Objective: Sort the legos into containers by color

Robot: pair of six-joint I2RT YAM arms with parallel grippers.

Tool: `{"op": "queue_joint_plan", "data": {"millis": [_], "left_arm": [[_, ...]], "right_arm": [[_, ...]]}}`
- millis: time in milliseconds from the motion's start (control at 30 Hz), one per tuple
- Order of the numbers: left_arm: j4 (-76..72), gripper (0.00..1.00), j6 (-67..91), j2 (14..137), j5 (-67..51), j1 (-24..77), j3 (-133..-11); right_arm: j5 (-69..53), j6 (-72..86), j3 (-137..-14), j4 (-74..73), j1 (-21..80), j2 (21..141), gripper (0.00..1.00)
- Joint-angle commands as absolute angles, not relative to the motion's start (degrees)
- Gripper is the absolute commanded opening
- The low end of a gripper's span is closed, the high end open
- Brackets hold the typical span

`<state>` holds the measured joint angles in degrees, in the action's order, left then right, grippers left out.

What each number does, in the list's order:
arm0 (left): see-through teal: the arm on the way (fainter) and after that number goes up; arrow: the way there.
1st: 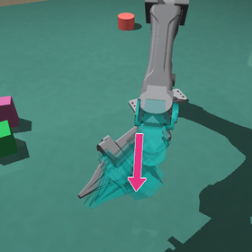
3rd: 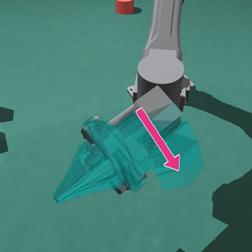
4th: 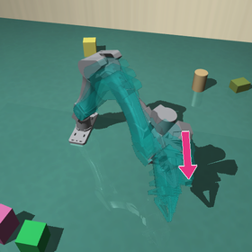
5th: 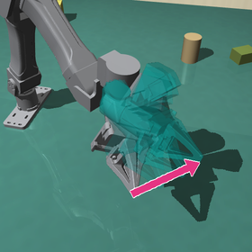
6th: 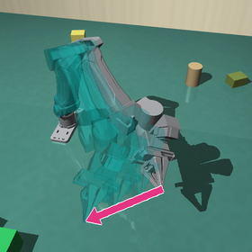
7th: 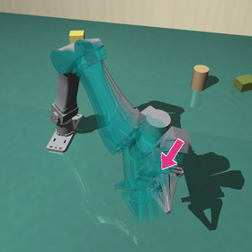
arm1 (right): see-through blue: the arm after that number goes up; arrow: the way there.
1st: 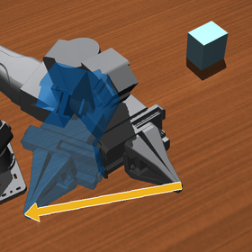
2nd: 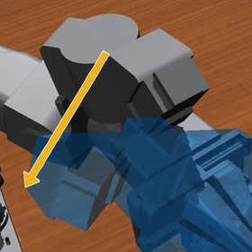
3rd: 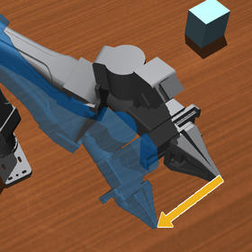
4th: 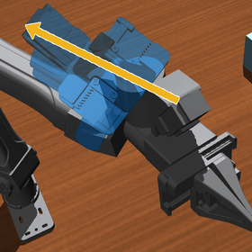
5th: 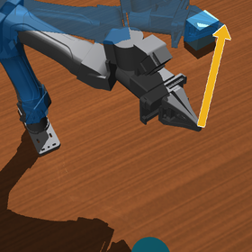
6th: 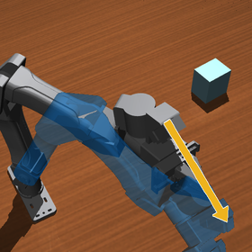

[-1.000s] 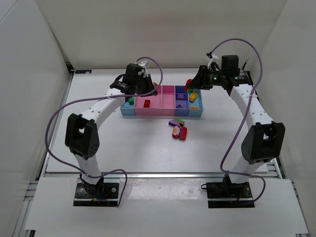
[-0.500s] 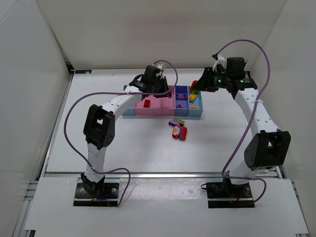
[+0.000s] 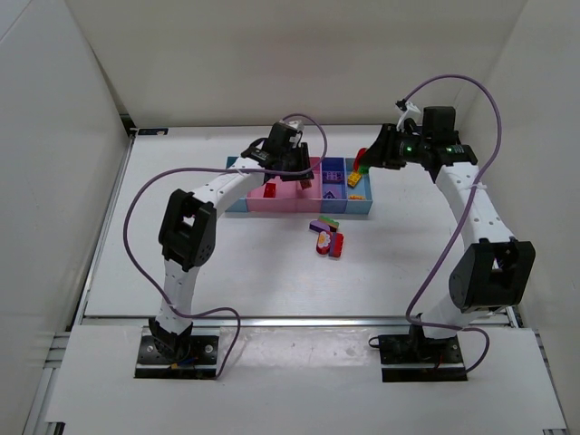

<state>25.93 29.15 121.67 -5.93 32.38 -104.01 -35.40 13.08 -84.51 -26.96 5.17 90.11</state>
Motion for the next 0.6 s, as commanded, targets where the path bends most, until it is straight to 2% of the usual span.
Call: {"op": "queue_joint_plan", "data": {"millis": [0, 133, 300, 567], "left_arm": [[26.0, 0.55, 27.0, 121.5, -5.3, 32.6, -106.3], [24.4, 0.72, 26.0, 120.2, -8.0, 32.4, -105.4], [21.2, 0.75, 23.5, 116.4, -20.7, 29.1, -103.0], [4.1, 0.80, 30.0, 106.6, -61.2, 18.9, -90.5]], "right_arm": [[-40.2, 13.2, -84.6, -24.2, 4.7, 89.4, 0.00], [-45.5, 13.0, -84.1, -22.6, 4.5, 90.4, 0.00], [-56.0, 13.1, -82.4, -18.9, 3.5, 92.0, 0.00], [-72.0, 10.5, -82.0, -15.6, 2.6, 96.8, 0.00]]}}
